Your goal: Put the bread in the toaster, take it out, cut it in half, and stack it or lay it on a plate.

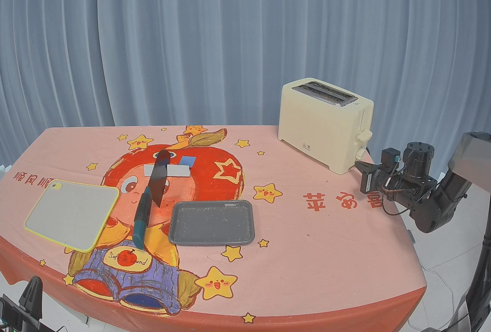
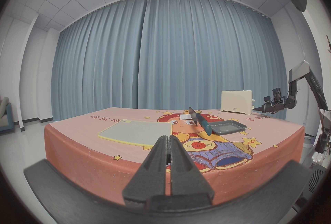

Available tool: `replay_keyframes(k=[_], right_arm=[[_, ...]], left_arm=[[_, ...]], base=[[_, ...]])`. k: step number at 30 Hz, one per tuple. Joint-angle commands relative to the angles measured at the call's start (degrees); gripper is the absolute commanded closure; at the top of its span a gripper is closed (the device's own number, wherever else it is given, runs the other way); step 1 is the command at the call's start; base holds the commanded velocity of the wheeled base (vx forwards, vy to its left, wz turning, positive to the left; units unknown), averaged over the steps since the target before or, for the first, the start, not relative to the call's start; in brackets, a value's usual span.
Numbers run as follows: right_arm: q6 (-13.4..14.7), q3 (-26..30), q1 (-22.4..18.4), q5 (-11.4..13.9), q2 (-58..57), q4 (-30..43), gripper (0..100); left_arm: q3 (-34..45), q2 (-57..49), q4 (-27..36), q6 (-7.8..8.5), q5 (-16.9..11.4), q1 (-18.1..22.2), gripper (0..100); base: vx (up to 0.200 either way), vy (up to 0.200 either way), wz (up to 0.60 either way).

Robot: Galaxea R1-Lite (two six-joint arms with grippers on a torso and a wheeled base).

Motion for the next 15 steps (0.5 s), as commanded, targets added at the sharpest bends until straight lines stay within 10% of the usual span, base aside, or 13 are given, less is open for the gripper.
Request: replay_keyframes(k=[1,15], right_arm=[[0.0,-0.4,0.4,-0.1,-0.6,0.2,100],[0.0,-5.0,-0.7,-0.4,0.9,2.5,100]], left_arm=[[1.0,0.1,0.0,-0.01,0.0,0.0,100],[1.0,0.1,0.0,-0.01,0.0,0.0,100]], base=[[0.000,0.000,0.00],[0.000,0.000,0.00]])
